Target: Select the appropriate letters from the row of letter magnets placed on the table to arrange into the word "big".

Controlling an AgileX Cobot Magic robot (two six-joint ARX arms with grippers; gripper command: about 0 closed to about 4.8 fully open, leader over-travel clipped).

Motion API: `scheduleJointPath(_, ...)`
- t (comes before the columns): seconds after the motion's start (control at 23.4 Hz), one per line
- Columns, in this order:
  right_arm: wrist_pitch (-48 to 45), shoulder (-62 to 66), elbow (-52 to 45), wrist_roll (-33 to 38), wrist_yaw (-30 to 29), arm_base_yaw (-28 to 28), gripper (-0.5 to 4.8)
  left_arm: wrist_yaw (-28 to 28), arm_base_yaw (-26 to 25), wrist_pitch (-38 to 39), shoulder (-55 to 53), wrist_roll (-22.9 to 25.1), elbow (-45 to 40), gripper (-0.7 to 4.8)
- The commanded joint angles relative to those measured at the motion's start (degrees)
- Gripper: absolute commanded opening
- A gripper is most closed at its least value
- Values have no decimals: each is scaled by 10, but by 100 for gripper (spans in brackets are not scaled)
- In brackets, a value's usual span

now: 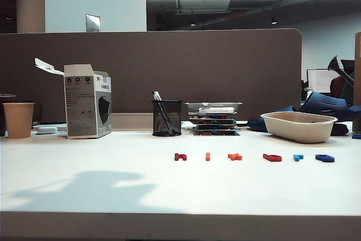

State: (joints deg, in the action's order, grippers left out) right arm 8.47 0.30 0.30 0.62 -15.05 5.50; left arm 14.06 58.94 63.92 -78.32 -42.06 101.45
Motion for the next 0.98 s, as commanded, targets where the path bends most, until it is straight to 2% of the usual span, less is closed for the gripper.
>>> scheduleJointPath(0.04,-7,-3,15,26,0,-1,-5,2,-2,-9,-3,-1,1,-5)
scheduleJointPath(0.13,13,-2,66,60,27,-1,-6,2,-2,-9,-3,0,1,-5)
scheduleJointPath(0.21,58,7,126,58,52,-1,-6,3,-4,-9,-3,0,1,-5)
scheduleJointPath(0.38,146,68,245,56,51,-1,-5,2,-3,-9,-3,0,1,-5)
scheduleJointPath(0.6,240,209,383,56,48,-1,-6,2,-3,-9,-3,0,1,-5)
scheduleJointPath(0.73,268,329,471,56,-2,-7,-6,3,-3,-9,-3,0,1,-5)
scheduleJointPath(0.98,321,529,624,65,11,-96,-6,2,-3,-9,-3,0,1,-5)
